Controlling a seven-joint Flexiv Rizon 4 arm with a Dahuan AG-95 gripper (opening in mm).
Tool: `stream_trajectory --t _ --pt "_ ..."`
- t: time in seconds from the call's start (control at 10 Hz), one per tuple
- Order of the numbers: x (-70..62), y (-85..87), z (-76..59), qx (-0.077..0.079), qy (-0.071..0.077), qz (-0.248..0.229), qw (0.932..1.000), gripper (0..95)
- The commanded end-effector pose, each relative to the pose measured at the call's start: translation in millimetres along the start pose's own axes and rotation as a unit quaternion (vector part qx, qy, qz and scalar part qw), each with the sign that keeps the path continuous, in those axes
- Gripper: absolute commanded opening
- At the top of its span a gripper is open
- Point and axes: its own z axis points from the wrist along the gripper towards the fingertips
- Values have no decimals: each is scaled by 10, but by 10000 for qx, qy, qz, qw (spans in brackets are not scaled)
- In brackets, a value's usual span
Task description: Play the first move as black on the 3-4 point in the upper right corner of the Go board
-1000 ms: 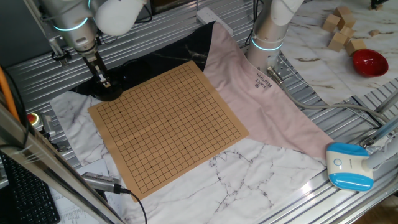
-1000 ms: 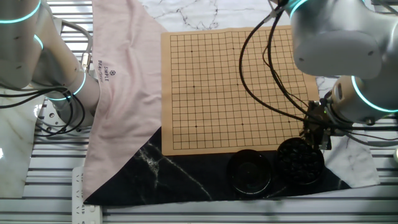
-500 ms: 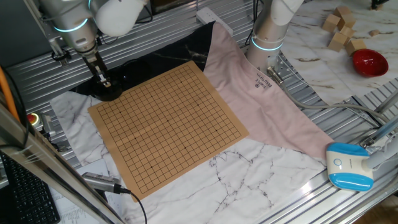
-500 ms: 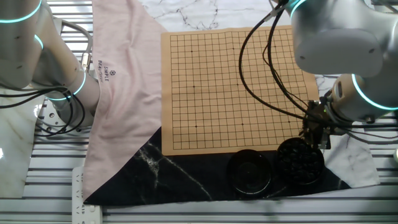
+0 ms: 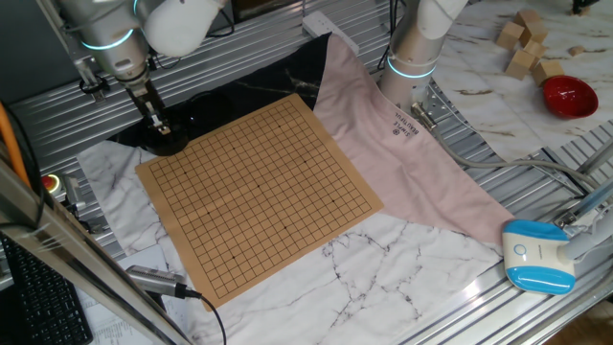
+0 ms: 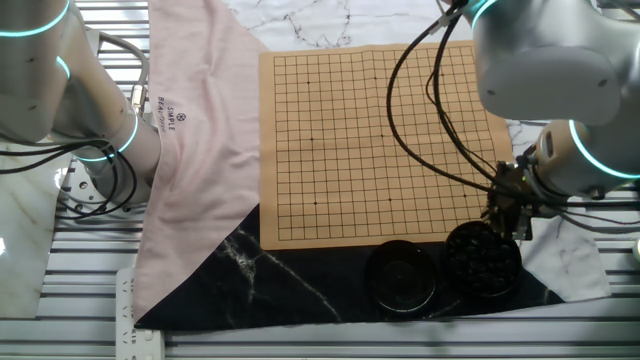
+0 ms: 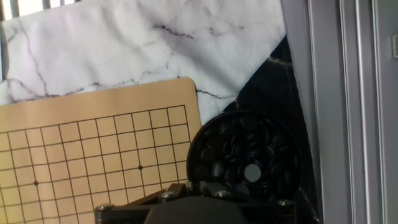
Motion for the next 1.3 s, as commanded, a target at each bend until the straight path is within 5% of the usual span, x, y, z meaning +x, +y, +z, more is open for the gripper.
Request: stream_trajectory --t 0.1,0.5,0.9,1.3 --pt "2 -2 1 10 -11 -37 10000 0" --pt "104 233 28 -20 -9 144 9999 0" --pt "555 455 241 -33 -33 326 9995 0" --pt "840 537 328 -16 -39 346 9994 0"
